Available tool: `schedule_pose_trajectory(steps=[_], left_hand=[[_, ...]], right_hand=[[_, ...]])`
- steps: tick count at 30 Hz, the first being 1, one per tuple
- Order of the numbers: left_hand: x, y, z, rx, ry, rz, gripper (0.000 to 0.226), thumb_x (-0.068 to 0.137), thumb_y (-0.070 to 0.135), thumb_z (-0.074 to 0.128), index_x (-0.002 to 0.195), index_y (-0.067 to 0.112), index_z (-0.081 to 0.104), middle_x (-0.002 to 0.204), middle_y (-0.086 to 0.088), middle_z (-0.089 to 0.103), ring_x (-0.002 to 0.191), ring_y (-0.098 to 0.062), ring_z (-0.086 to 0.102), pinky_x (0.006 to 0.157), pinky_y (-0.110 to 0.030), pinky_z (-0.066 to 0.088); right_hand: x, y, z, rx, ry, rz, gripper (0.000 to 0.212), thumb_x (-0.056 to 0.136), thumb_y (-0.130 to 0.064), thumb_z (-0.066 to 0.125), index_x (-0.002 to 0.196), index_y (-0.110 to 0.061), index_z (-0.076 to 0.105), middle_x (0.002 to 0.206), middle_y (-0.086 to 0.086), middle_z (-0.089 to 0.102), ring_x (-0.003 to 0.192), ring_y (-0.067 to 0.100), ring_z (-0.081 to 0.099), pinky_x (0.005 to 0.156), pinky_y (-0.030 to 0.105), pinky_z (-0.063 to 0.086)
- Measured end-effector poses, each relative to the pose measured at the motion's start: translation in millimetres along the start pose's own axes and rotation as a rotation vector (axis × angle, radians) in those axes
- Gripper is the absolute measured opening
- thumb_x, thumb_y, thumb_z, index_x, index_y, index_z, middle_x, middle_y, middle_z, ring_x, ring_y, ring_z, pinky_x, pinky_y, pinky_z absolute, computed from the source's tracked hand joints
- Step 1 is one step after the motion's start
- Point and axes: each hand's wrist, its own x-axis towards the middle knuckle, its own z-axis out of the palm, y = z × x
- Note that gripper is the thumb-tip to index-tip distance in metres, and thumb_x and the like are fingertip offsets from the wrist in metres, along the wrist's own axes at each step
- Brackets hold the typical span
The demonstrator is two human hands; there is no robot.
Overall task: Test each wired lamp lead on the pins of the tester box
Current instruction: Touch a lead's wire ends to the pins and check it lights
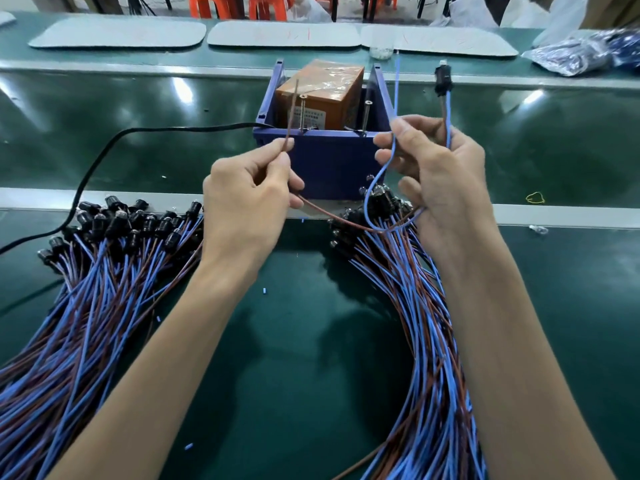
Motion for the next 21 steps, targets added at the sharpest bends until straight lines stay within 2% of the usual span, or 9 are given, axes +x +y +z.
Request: schedule_pose_trajectory(steps=[2, 4, 7, 8, 11, 15, 21], left_hand=[[2, -3, 1, 0.009, 0.014, -0.016, 0.029, 0.096, 0.01, 0.047, 0.113, 0.021, 0.068, 0.053, 0.019, 0.061, 0.046, 0.001, 0.056, 0.06, -0.016, 0.042], [3, -4, 1, 0.019, 0.013, -0.02, 0.031, 0.096, 0.009, 0.045, 0.118, 0.02, 0.066, 0.053, 0.019, 0.06, 0.044, 0.001, 0.054, 0.057, -0.013, 0.042], [3, -4, 0, 0.058, -0.015, -0.009, 0.035, 0.095, 0.009, 0.046, 0.096, 0.039, 0.063, 0.052, 0.017, 0.06, 0.041, -0.002, 0.051, 0.057, -0.016, 0.042], [3, -5, 0, 0.068, -0.017, -0.014, 0.033, 0.095, 0.01, 0.047, 0.093, 0.04, 0.061, 0.052, 0.017, 0.061, 0.04, -0.002, 0.051, 0.058, -0.018, 0.042], [6, -9, -2, 0.048, 0.002, -0.05, 0.019, 0.096, 0.012, 0.05, 0.101, 0.027, 0.061, 0.054, 0.015, 0.063, 0.041, -0.003, 0.053, 0.057, -0.018, 0.043], [7, -11, -1, -0.003, 0.018, -0.1, 0.02, 0.097, 0.011, 0.051, 0.108, 0.018, 0.067, 0.057, 0.01, 0.064, 0.046, -0.001, 0.057, 0.053, -0.011, 0.043], [6, -10, 0, -0.135, -0.002, -0.149, 0.019, 0.097, 0.005, 0.053, 0.105, 0.019, 0.064, 0.074, 0.003, 0.066, 0.049, -0.001, 0.06, 0.055, -0.008, 0.045]], right_hand=[[1, 0, -2, 0.02, 0.05, -0.004, 0.009, 0.092, -0.012, 0.06, 0.088, -0.02, 0.061, 0.069, -0.005, 0.073, 0.056, 0.0, 0.063, 0.038, 0.009, 0.03], [3, 1, -4, 0.051, 0.083, -0.005, 0.01, 0.092, -0.009, 0.059, 0.088, -0.018, 0.062, 0.066, -0.005, 0.072, 0.052, -0.001, 0.06, 0.038, 0.01, 0.027], [6, 1, -7, 0.05, 0.107, 0.006, 0.013, 0.091, -0.006, 0.056, 0.09, -0.015, 0.064, 0.063, -0.004, 0.07, 0.049, 0.0, 0.057, 0.036, 0.011, 0.026], [7, 2, -8, 0.047, 0.111, 0.016, 0.015, 0.091, -0.004, 0.054, 0.09, -0.015, 0.065, 0.063, -0.004, 0.069, 0.048, 0.0, 0.055, 0.035, 0.011, 0.026], [11, 5, -9, 0.025, 0.128, 0.053, 0.02, 0.09, -0.001, 0.049, 0.088, -0.013, 0.066, 0.063, -0.003, 0.067, 0.045, 0.001, 0.054, 0.034, 0.012, 0.025], [12, 9, -8, -0.015, 0.129, 0.094, 0.022, 0.089, 0.0, 0.048, 0.085, -0.013, 0.065, 0.064, -0.002, 0.066, 0.043, 0.001, 0.053, 0.034, 0.011, 0.026], [13, 10, -11, -0.023, 0.127, 0.105, 0.018, 0.092, -0.004, 0.052, 0.085, -0.014, 0.065, 0.063, -0.004, 0.064, 0.044, 0.001, 0.053, 0.034, 0.011, 0.027]])
